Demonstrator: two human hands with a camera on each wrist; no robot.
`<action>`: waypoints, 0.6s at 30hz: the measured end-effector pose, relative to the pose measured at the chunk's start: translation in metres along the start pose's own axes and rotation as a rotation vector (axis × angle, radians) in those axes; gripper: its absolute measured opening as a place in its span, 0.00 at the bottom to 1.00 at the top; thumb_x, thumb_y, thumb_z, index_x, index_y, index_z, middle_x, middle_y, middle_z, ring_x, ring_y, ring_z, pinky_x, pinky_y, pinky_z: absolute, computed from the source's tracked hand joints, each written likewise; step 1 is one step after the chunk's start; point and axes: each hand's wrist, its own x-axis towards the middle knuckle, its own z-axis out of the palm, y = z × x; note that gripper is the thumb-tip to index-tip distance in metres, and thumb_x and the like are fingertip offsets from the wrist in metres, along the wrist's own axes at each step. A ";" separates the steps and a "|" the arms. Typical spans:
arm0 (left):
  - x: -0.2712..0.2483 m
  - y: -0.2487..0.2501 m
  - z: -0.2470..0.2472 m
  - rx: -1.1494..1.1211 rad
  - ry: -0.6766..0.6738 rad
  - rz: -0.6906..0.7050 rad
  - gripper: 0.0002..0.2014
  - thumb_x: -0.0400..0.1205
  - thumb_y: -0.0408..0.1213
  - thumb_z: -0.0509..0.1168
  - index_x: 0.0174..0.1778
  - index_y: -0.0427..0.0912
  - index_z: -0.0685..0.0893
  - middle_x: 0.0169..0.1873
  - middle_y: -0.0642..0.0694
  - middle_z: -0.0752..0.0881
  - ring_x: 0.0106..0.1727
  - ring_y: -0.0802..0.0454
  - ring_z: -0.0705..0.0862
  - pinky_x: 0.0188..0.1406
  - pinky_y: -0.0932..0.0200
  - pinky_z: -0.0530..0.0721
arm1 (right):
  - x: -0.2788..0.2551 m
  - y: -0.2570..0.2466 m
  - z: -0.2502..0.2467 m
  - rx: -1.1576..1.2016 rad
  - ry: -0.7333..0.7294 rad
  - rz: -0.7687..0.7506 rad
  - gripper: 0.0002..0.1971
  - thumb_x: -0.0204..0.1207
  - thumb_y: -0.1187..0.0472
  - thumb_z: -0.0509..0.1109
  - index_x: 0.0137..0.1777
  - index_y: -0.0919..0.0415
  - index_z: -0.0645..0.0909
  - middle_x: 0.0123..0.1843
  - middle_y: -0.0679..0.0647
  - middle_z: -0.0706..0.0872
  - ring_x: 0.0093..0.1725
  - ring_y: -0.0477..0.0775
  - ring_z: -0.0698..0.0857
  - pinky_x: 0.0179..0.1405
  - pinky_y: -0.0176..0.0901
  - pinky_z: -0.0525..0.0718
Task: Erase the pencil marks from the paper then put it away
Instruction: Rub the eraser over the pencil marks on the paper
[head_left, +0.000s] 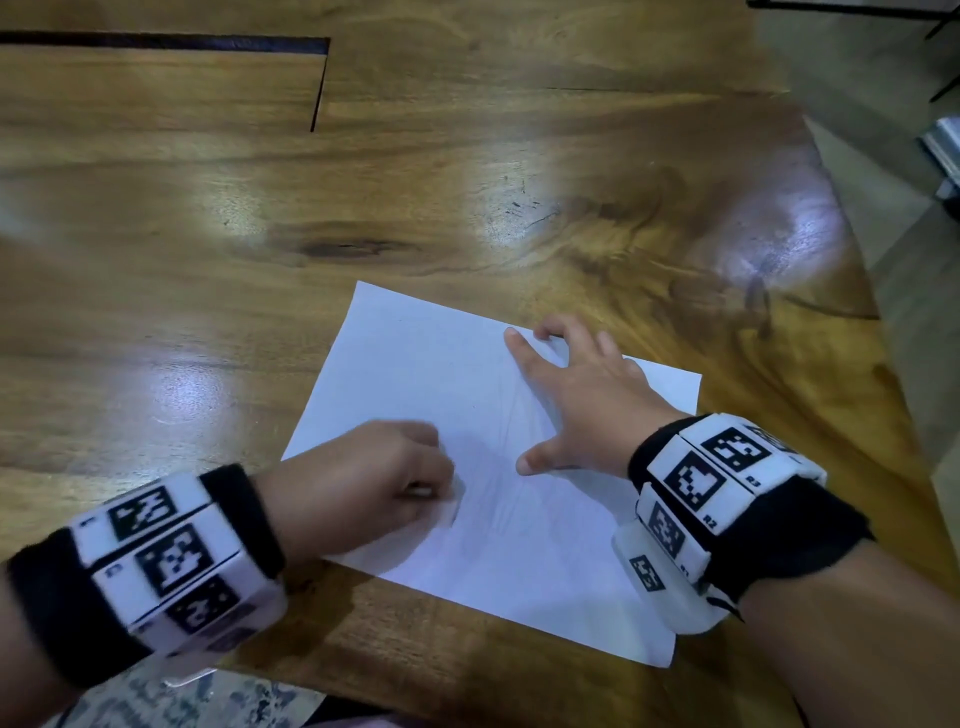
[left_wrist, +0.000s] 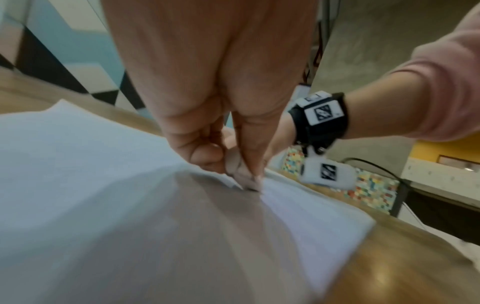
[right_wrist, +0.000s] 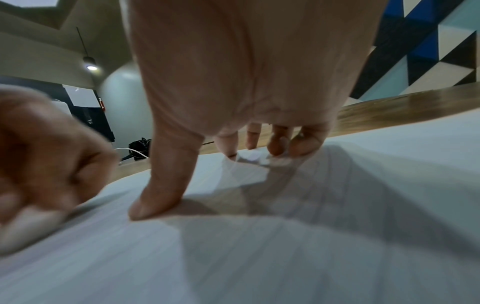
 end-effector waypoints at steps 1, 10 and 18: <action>0.007 -0.001 -0.002 0.011 0.040 0.008 0.04 0.72 0.41 0.65 0.34 0.47 0.83 0.29 0.59 0.70 0.32 0.70 0.74 0.35 0.80 0.68 | 0.000 0.000 0.000 -0.001 0.001 0.002 0.58 0.62 0.38 0.77 0.82 0.43 0.40 0.75 0.47 0.45 0.72 0.54 0.56 0.72 0.52 0.65; -0.020 -0.005 0.009 -0.061 -0.086 -0.011 0.03 0.75 0.35 0.67 0.36 0.48 0.82 0.33 0.62 0.72 0.34 0.71 0.74 0.34 0.77 0.69 | -0.001 0.000 0.000 0.004 -0.002 -0.001 0.58 0.63 0.38 0.77 0.83 0.43 0.39 0.77 0.47 0.46 0.72 0.54 0.55 0.72 0.50 0.64; 0.003 -0.006 0.006 -0.003 0.062 0.081 0.04 0.76 0.37 0.67 0.35 0.48 0.82 0.32 0.59 0.71 0.31 0.68 0.71 0.33 0.77 0.67 | 0.000 0.001 0.001 0.005 0.001 0.002 0.58 0.63 0.38 0.77 0.83 0.43 0.39 0.76 0.46 0.45 0.73 0.54 0.54 0.72 0.50 0.63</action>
